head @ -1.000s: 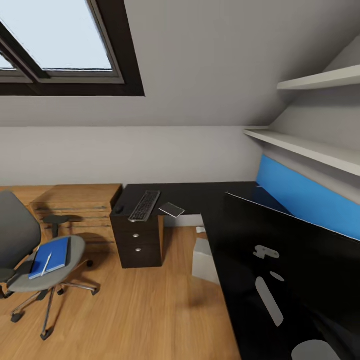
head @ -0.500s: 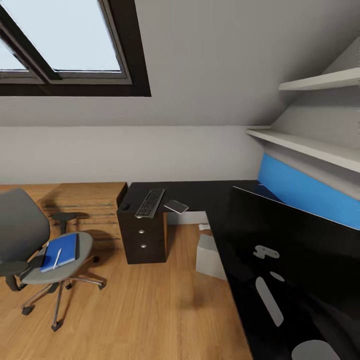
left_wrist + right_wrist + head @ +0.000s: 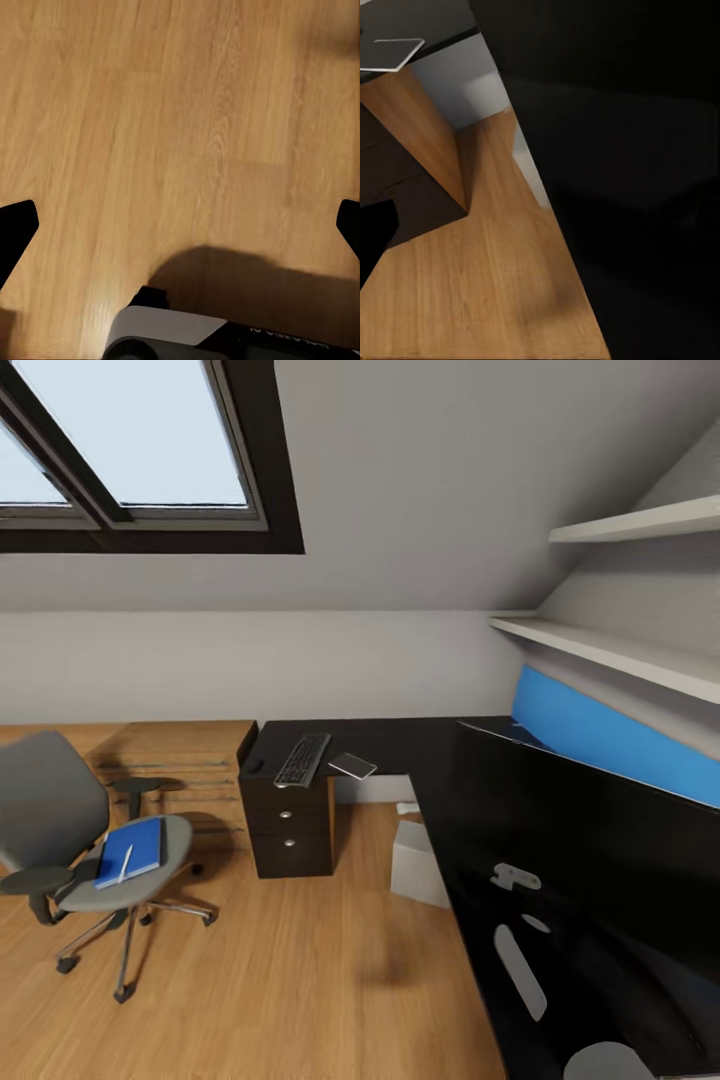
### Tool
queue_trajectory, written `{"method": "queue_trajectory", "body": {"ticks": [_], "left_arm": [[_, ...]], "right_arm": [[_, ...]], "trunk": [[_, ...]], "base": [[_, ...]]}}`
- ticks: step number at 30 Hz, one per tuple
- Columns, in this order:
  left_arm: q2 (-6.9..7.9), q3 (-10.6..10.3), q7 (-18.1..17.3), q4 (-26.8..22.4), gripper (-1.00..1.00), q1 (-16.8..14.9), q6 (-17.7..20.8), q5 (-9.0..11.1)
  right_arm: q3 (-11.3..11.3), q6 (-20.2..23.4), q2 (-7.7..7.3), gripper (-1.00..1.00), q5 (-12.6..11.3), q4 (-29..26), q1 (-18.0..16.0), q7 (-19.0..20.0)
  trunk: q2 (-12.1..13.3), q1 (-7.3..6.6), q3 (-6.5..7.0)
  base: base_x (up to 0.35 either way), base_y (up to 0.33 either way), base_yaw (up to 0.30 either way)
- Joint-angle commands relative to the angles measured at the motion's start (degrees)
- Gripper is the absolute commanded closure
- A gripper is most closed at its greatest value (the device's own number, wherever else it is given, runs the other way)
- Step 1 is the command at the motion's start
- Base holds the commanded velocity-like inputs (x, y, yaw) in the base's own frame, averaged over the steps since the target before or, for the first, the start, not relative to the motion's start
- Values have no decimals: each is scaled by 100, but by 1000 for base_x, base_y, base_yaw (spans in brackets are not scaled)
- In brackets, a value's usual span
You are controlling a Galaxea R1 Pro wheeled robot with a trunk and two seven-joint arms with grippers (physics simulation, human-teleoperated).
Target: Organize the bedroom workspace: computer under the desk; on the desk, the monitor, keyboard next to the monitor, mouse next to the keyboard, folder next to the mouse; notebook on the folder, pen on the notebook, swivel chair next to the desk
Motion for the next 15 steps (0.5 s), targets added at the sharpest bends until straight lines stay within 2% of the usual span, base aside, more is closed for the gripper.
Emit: {"method": "queue_trajectory", "body": {"ticks": [1,7,15], "left_arm": [[2,-49,28,-1,-100,-9,-31,57],[3,-49,28,-1,-100,-10,-31,57],[3,-49,27,-1,-100,-9,-31,59]], "right_arm": [[23,-14,25,-100,-15,23,-5,-86],[21,-16,32,-100,26,143,-5,-268],[9,1,65,-100,15,105,-5,-285]], "trunk": [[-14,0,-14],[-14,0,-14],[-14,0,-14]], "base": [[-334,0,0],[-335,0,0],[-335,0,0]]}}
